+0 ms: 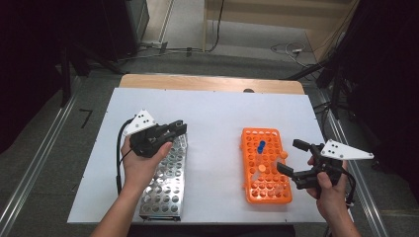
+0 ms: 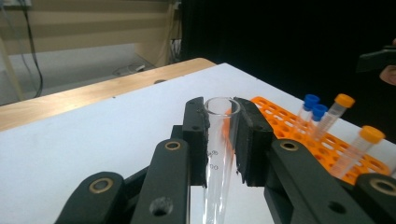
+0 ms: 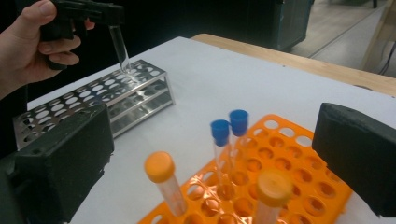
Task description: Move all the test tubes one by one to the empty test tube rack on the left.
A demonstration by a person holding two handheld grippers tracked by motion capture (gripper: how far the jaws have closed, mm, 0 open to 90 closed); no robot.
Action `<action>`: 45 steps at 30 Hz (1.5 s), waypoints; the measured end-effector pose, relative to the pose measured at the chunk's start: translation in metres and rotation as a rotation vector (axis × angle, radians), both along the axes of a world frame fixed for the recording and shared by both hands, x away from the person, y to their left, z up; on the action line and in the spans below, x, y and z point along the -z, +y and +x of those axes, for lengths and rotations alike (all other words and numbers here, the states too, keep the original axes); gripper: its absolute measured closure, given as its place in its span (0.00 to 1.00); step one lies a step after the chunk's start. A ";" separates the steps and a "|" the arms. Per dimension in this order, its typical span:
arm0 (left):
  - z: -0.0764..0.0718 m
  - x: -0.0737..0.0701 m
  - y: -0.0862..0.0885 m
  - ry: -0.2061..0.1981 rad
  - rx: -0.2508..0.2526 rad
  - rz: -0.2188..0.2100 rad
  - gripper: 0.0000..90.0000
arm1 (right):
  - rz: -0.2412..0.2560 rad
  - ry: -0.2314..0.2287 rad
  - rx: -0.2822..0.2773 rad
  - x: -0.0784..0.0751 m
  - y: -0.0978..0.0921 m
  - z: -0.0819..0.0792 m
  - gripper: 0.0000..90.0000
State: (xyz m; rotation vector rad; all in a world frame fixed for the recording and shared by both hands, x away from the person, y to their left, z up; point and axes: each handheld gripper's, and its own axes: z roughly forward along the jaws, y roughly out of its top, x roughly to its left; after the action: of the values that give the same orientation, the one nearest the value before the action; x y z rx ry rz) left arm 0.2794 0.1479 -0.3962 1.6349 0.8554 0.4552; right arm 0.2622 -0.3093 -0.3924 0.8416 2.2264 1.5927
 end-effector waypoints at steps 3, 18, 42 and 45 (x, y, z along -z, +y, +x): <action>0.008 0.002 0.002 -0.005 -0.022 0.007 0.85 | -0.002 0.005 0.018 0.003 -0.009 0.004 0.00; 0.032 0.017 0.001 -0.013 -0.083 0.056 0.85 | 0.002 0.052 0.091 0.021 -0.036 0.020 0.00; 0.038 0.036 -0.005 0.039 -0.081 0.130 0.85 | -0.015 0.067 0.114 0.031 -0.042 0.024 0.00; 0.037 0.037 -0.005 0.049 -0.088 0.142 0.84 | -0.018 0.067 0.115 0.031 -0.042 0.023 0.00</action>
State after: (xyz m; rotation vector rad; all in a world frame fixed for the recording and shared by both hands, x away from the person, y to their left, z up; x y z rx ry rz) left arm 0.3164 0.1427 -0.4334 1.7492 0.9530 0.5501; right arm 0.2857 -0.3510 -0.4237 1.0124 2.1912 1.5110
